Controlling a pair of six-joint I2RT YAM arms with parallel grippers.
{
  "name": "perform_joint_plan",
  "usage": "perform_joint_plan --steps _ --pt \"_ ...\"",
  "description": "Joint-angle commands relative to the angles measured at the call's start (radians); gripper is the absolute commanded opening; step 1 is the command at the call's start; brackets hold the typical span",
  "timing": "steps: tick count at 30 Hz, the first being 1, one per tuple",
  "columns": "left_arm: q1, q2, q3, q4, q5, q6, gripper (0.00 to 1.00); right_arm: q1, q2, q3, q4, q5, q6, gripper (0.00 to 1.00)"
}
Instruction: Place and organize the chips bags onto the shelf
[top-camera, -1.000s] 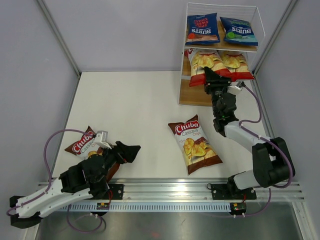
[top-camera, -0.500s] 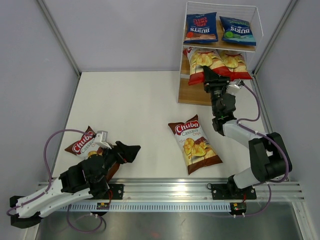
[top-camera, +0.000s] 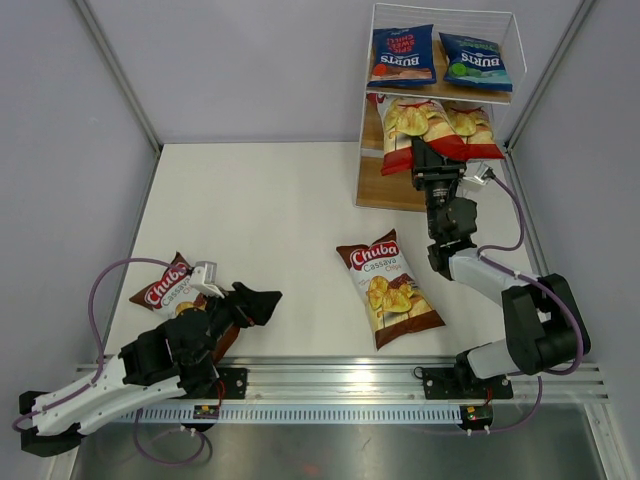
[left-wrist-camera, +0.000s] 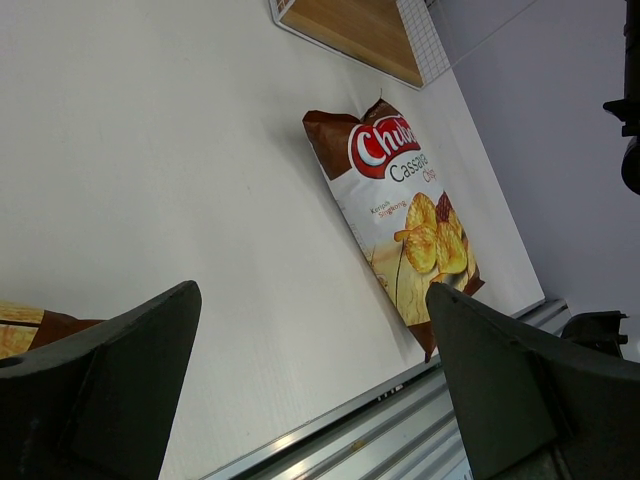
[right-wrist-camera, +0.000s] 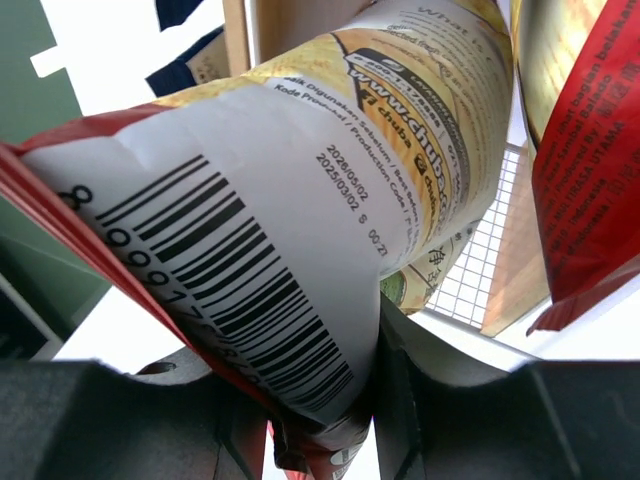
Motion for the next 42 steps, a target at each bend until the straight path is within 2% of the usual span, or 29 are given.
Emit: perform_joint_plan --steps 1,5,15,19,26,33,42 --pt "-0.004 0.005 -0.003 0.034 0.017 0.003 0.99 0.002 -0.049 -0.021 0.216 -0.034 0.019 0.17" --pt "-0.004 0.011 -0.005 0.044 0.023 0.003 0.99 0.002 -0.044 -0.039 0.225 -0.048 0.005 0.17" --pt "-0.002 0.005 -0.025 0.052 0.027 0.005 0.99 0.002 0.004 -0.024 0.205 0.062 -0.07 0.17" --pt "-0.002 -0.001 -0.031 0.049 0.023 0.016 0.99 0.007 0.017 0.013 0.182 0.09 -0.089 0.18" --pt "-0.002 -0.024 -0.029 0.025 0.006 0.028 0.99 0.021 0.1 0.082 0.278 0.118 -0.11 0.18" --pt "-0.004 -0.038 -0.023 -0.006 -0.015 0.042 0.99 0.033 0.169 0.134 0.297 0.175 -0.121 0.18" --pt "-0.002 -0.023 -0.029 0.031 0.009 0.065 0.99 0.047 0.273 0.217 0.314 0.259 -0.135 0.19"
